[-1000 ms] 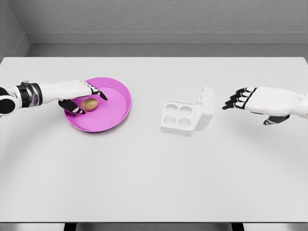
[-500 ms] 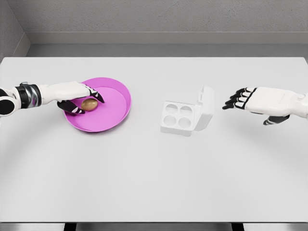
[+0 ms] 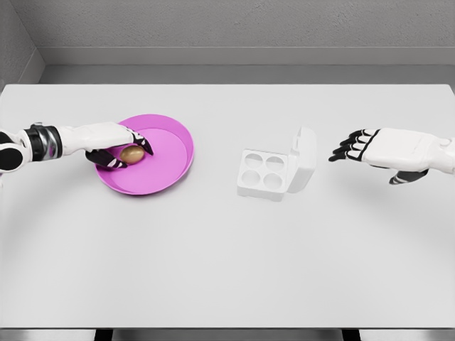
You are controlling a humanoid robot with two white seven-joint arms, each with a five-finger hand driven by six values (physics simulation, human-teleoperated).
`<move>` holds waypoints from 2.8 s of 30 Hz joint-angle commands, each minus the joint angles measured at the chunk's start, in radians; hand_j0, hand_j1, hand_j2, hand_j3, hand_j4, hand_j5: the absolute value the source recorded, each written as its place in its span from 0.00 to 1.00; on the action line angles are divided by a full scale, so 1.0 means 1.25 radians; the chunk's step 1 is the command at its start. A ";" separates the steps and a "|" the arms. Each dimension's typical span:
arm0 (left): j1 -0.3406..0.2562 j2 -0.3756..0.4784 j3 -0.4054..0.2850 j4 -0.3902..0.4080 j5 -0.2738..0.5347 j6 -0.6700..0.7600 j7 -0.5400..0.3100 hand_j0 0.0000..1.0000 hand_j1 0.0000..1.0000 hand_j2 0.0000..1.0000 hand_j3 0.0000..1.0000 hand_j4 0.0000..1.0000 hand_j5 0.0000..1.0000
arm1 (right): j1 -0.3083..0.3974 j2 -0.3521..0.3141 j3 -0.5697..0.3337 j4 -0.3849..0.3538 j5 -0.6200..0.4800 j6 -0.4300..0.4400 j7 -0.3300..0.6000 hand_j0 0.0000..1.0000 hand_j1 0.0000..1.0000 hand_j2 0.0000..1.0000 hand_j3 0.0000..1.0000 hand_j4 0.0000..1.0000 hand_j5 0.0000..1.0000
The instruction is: Pack egg into the box and close the box lid
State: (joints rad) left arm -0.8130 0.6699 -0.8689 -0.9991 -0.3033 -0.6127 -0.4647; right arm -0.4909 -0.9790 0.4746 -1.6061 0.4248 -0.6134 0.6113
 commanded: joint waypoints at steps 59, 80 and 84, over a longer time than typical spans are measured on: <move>-0.113 -0.273 -0.096 -0.156 -0.024 0.001 -0.020 0.30 0.30 0.30 0.30 0.30 0.30 | 0.000 -0.035 -0.019 0.038 0.006 0.002 0.000 1.00 1.00 1.00 1.00 1.00 1.00; -0.109 -0.297 -0.125 -0.089 -0.051 0.001 -0.018 0.34 0.34 0.34 0.34 0.34 0.34 | -0.001 -0.032 0.001 0.036 0.009 0.002 0.000 1.00 1.00 1.00 1.00 1.00 1.00; -0.109 -0.301 -0.125 -0.079 -0.060 0.001 -0.018 0.36 0.36 0.36 0.36 0.36 0.36 | -0.001 -0.032 0.001 0.036 0.009 0.002 0.000 1.00 1.00 1.00 1.00 1.00 1.00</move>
State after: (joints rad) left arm -0.9495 0.2963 -1.0259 -1.1050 -0.3801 -0.6133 -0.4884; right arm -0.4924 -1.0175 0.4756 -1.5615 0.4395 -0.6133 0.6112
